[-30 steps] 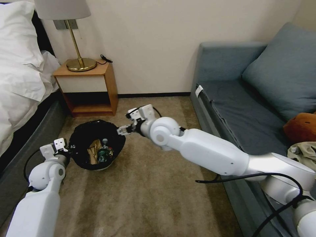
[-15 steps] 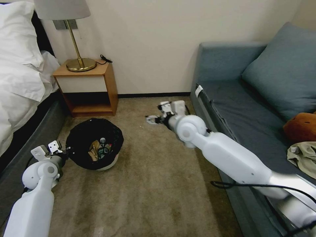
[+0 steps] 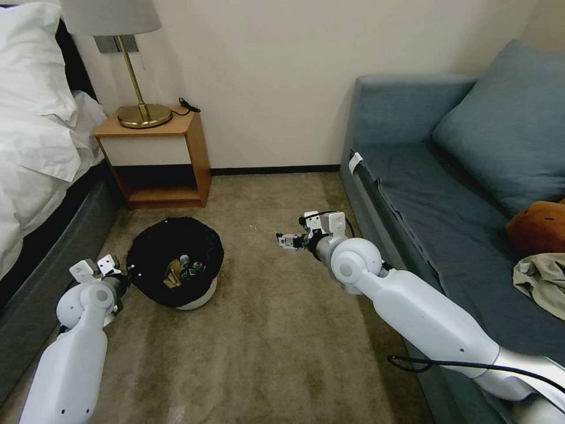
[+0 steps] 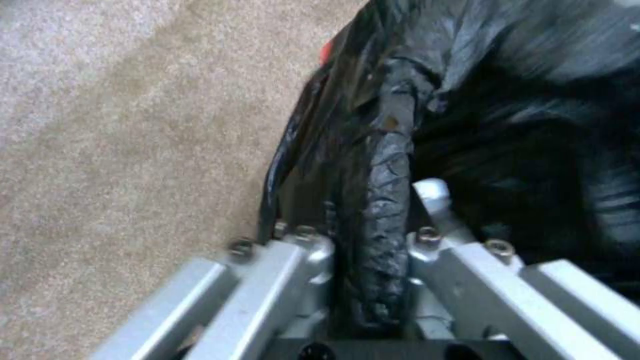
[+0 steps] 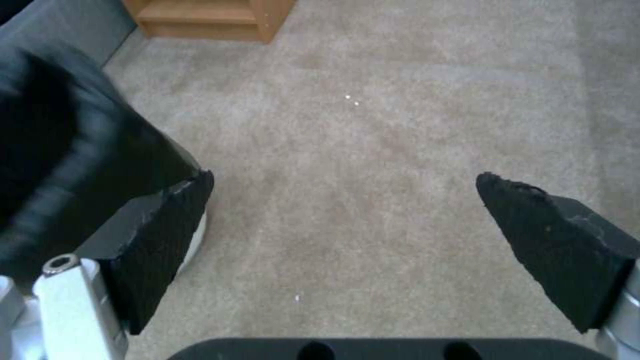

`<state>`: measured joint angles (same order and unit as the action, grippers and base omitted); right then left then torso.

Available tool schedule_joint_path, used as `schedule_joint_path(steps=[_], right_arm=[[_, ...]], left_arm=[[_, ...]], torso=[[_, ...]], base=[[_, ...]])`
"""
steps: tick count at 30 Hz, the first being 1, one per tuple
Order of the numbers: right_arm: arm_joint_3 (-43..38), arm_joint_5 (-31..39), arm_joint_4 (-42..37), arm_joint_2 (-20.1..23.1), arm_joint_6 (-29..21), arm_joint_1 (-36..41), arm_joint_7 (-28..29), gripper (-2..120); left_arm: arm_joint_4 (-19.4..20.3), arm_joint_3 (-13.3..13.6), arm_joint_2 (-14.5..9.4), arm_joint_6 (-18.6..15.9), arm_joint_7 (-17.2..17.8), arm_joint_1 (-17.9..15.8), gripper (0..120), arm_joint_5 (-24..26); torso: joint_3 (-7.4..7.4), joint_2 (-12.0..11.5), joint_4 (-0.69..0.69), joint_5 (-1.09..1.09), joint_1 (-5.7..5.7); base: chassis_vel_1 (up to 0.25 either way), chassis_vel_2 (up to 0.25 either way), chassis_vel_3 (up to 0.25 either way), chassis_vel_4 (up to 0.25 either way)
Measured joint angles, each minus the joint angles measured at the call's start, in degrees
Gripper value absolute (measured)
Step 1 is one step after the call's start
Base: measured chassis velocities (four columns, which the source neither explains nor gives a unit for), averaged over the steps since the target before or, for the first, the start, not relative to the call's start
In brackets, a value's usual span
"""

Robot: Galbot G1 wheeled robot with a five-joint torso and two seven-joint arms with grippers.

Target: Pick up the trash bin, then pick up the garbage on the floor and place it into the trash bin.

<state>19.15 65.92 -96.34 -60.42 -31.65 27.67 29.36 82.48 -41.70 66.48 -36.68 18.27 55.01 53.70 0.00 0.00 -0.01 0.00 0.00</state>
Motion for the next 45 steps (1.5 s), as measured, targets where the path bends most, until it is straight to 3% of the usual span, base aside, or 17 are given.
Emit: schedule_joint_path(steps=[5, 8, 9, 11, 14, 18, 19, 21, 22, 24, 25, 27, 28, 30, 36, 45], right_arm=[[0.5, 0.0, 0.7, -1.3, 0.0, -0.1, 0.0, 100], [0.5, 0.0, 0.7, -1.3, 0.0, -0.1, 0.0, 100], [0.8, 0.0, 1.0, -1.8, 0.0, -0.4, 0.0, 100], [1.0, 0.0, 1.2, -2.6, 0.0, -0.5, 0.1, 100], [1.2, -0.1, 1.3, -3.0, 0.3, -0.5, 0.1, 100], [0.6, -0.4, 1.3, -5.0, 1.8, 0.4, 1.4, 100], [0.6, -0.4, 1.3, -5.0, 1.8, 0.4, 1.4, 100], [-1.5, -1.8, 1.4, -6.8, 3.1, 2.2, 2.1, 100], [-1.5, -1.8, 1.4, -6.8, 3.1, 2.2, 2.1, 100], [-4.3, -4.1, 1.9, -8.2, 4.9, 4.3, 1.6, 100], [-4.3, -4.1, 1.9, -8.2, 4.9, 4.3, 1.6, 100], [-6.8, -6.2, 2.5, -9.1, 6.7, 6.1, 0.5, 100], [-6.8, -6.2, 2.5, -9.1, 6.7, 6.1, 0.5, 100], [-9.8, -8.4, 3.1, -9.9, 8.1, 8.3, -0.6, 100], [-15.8, -13.0, 4.9, -11.8, 10.1, 12.8, -3.8, 100], [-23.2, -21.4, 11.7, -17.0, 14.4, 16.6, -10.8, 100]], left_arm=[[-0.4, 0.0, 0.0, -0.1, 0.1, 0.0, 34, -0.2], [-0.4, 0.0, 0.0, -0.1, 0.1, 0.0, 34, -0.2], [-0.4, -0.2, -0.1, -0.1, 0.1, 0.2, 50, -0.2], [-0.1, -0.7, -0.4, 0.0, 0.1, 0.6, 60, -1.1], [0.2, -1.1, -0.5, 0.4, -0.1, 0.7, 65, -2.3], [2.3, -3.0, -1.6, 3.2, -1.9, 1.9, 85, -11.6], [2.3, -3.0, -1.6, 3.2, -1.9, 1.9, 85, -11.6], [4.1, -3.7, -2.3, 8.6, -8.1, 3.8, 95, -22.9], [4.1, -3.7, -2.3, 8.6, -8.1, 3.8, 95, -22.9], [6.1, -2.7, -3.2, 14.0, -14.7, 5.0, 100, -28.6], [6.1, -2.7, -3.2, 14.0, -14.7, 5.0, 100, -28.6], [6.9, -1.4, -3.6, 18.3, -19.5, 5.2, 100, -32.1], [6.9, -1.4, -3.6, 18.3, -19.5, 5.2, 100, -32.1], [7.8, 0.7, -3.8, 21.3, -23.3, 5.3, 100, -35.4], [8.8, 4.7, -2.5, 23.4, -26.8, 5.6, 100, -40.2], [10.3, 8.2, 0.4, 24.2, -27.8, 5.6, 100, -42.3]], torso=[[0.0, 0.0, 0.02, 0.0, 0.0], [0.0, 0.0, 0.02, 0.0, 0.0], [0.0, 0.0, 0.02, 0.0, 0.0], [0.0, 0.0, 0.01, -0.01, 0.0], [0.0, 0.0, 0.02, 0.0, 0.0], [0.0, 0.0, 0.02, -0.01, 0.0], [0.0, 0.0, 0.02, -0.01, 0.0], [0.0, 0.0, 0.02, -0.01, 0.0], [0.0, 0.0, 0.02, -0.01, 0.0], [0.0, 0.0, 0.02, 0.0, 0.0], [0.0, 0.0, 0.02, 0.0, 0.0], [0.0, 0.0, 0.0, 0.0, 0.0], [0.0, 0.0, 0.0, 0.0, 0.0], [0.0, 0.0, 0.01, 0.0, 0.0], [0.0, 0.0, 0.0, 0.0, 0.0], [0.0, 0.0, 0.0, 0.0, 0.0]], base=[[0.0, 0.0, 0.0, 0.0], [0.0, 0.0, 0.0, 0.0], [0.0, 0.0, 0.0, 0.0], [0.0, 0.0, 0.0, 0.0], [0.0, 0.0, 0.0, 0.0], [0.0, 0.0, 0.0, 0.0], [0.0, 0.0, 0.0, 0.0], [0.0, 0.0, 0.0, 0.0], [0.0, 0.0, 0.0, 0.0], [0.0, 0.0, 0.0, 0.0], [0.0, 0.0, 0.0, 0.0], [0.0, 0.0, 0.0, 0.0], [0.0, 0.0, 0.0, 0.0], [0.0, 0.0, 0.0, 0.0], [0.0, 0.0, 0.0, 0.0], [0.0, 0.0, 0.0, 0.0]])
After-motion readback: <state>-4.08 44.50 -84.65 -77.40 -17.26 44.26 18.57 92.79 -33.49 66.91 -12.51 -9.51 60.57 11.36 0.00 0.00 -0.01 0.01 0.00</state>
